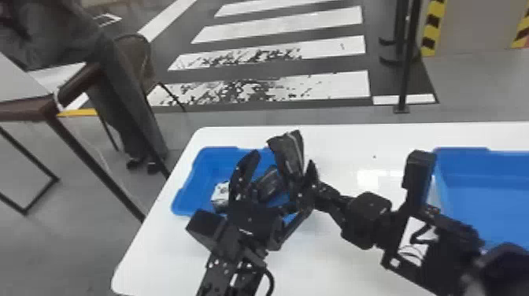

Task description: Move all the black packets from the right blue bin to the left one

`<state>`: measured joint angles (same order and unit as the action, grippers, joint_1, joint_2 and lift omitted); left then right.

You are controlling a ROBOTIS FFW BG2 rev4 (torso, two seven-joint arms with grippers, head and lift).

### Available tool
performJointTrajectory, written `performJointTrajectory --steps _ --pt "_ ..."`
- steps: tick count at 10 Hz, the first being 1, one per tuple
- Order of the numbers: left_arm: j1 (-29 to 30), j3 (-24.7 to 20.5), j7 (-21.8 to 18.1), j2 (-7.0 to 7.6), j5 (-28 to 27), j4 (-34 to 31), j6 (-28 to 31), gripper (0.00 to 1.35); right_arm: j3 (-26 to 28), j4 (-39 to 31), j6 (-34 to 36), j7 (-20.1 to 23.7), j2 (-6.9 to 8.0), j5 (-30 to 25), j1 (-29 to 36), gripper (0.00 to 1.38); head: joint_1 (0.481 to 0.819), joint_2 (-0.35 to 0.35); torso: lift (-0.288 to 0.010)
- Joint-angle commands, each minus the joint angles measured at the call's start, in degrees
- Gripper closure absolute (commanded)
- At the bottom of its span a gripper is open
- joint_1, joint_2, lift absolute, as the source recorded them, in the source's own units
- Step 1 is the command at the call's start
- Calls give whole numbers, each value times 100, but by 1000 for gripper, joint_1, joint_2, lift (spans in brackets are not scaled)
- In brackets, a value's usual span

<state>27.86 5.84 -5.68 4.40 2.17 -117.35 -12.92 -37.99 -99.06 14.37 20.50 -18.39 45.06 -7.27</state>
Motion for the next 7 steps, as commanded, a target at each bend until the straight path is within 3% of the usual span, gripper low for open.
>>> performJointTrajectory --steps 1,3,4,5,6,7 --pt "-16 10 -4 -1 45 0 82 137 -235 0 -31 -2 -42 99 -61 1111 695 326 -140" --pt "-16 10 -12 -1 114 14 166 140 -509 0 -45 -2 -86 156 -187 1111 695 350 -140" --pt "-45 21 -12 8 91 14 251 268 -543 0 -45 -11 -94 167 -201 1111 695 350 -140" --pt "-59 21 32 8 137 14 588 897 -543 0 -45 -11 -94 190 -201 1111 695 350 -140" --pt "40 21 207 8 400 0 630 1188 -543 0 -45 -11 -103 201 -201 1111 695 350 -140" --pt "124 -25 286 -9 628 -28 813 1210 -543 14 -45 -11 -103 213 -187 1111 695 350 -140"
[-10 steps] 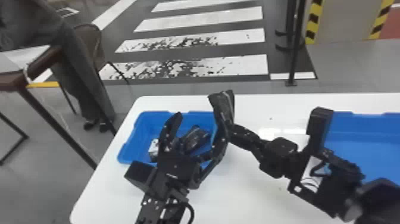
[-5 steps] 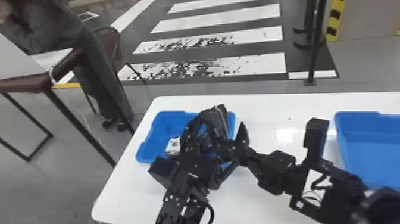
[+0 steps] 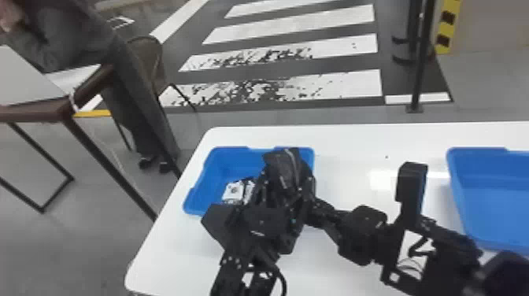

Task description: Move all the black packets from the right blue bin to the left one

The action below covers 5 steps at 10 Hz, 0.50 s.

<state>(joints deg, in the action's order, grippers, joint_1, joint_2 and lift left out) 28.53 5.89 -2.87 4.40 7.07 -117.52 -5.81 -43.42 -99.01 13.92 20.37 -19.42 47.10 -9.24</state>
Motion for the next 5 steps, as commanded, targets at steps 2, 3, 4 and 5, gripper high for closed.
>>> performJointTrajectory --steps 2,3,4,5 --pt "58 -29 5 -18 13 -53 74 1210 1 22 -57 2 0 54 10 1111 695 350 -140" --pt "44 -7 5 -9 -10 -53 46 1210 1 36 -71 2 9 77 10 1111 695 350 -140" --pt "44 -7 5 -9 -10 -53 -10 1210 1 149 -282 2 9 237 10 1032 695 350 -140" --pt "44 -41 5 -9 -33 -53 -94 1210 12 219 -521 2 26 374 94 642 695 350 -140"
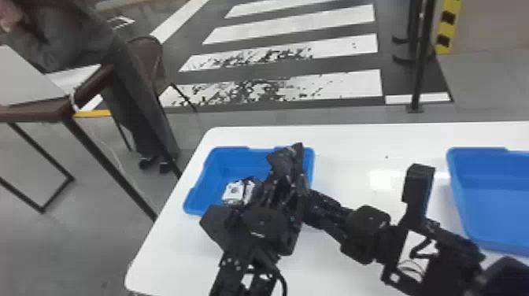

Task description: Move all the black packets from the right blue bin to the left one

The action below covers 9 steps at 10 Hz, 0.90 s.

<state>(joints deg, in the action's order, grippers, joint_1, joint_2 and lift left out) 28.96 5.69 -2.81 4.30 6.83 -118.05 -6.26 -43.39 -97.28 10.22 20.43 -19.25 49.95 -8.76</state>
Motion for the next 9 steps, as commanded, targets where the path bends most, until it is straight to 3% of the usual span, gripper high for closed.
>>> performJointTrajectory --steps 1,2,5,7,9 --pt "-56 -89 0 -26 -55 0 21 1210 180 32 -207 5 27 124 172 263 695 350 -140" --pt "-168 -203 52 -70 -272 112 35 1210 443 -67 -235 5 35 44 383 79 695 350 -140" --pt "-998 -649 193 -219 -1197 1096 -162 1210 1266 -432 -235 5 97 -287 904 127 695 340 -140" --pt "-1575 -775 404 -228 -1746 1673 -303 1210 1334 -531 -235 5 97 -287 988 127 695 328 -140" --pt "-2264 -992 615 -210 -2797 2559 -485 1207 1414 -587 -235 5 97 -276 1072 130 695 333 -140"
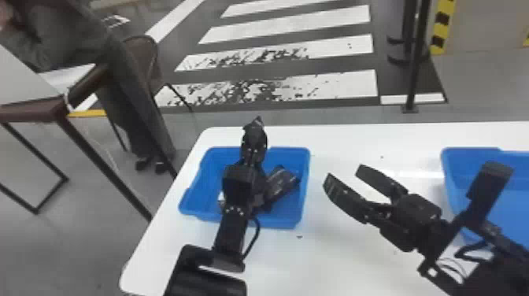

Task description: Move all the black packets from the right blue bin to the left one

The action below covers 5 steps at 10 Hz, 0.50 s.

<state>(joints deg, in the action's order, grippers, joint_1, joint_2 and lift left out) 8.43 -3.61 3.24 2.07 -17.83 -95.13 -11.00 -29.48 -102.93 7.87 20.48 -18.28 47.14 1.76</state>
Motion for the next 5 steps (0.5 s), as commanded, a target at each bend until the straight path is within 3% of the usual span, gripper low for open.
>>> performJointTrajectory --steps 1,2,3,5 --pt "-323 41 10 74 92 450 425 901 35 -50 0 0 0 -7 35 130 695 335 -140" --pt "-225 87 -95 74 629 450 579 243 183 -135 0 0 0 -52 133 131 695 336 -140" --pt "-126 29 -368 65 812 436 411 -1 458 -275 0 0 17 -132 302 133 695 334 -140" --pt "197 144 -711 65 1429 169 -279 42 1155 -641 0 -9 105 -521 724 133 695 286 -140"
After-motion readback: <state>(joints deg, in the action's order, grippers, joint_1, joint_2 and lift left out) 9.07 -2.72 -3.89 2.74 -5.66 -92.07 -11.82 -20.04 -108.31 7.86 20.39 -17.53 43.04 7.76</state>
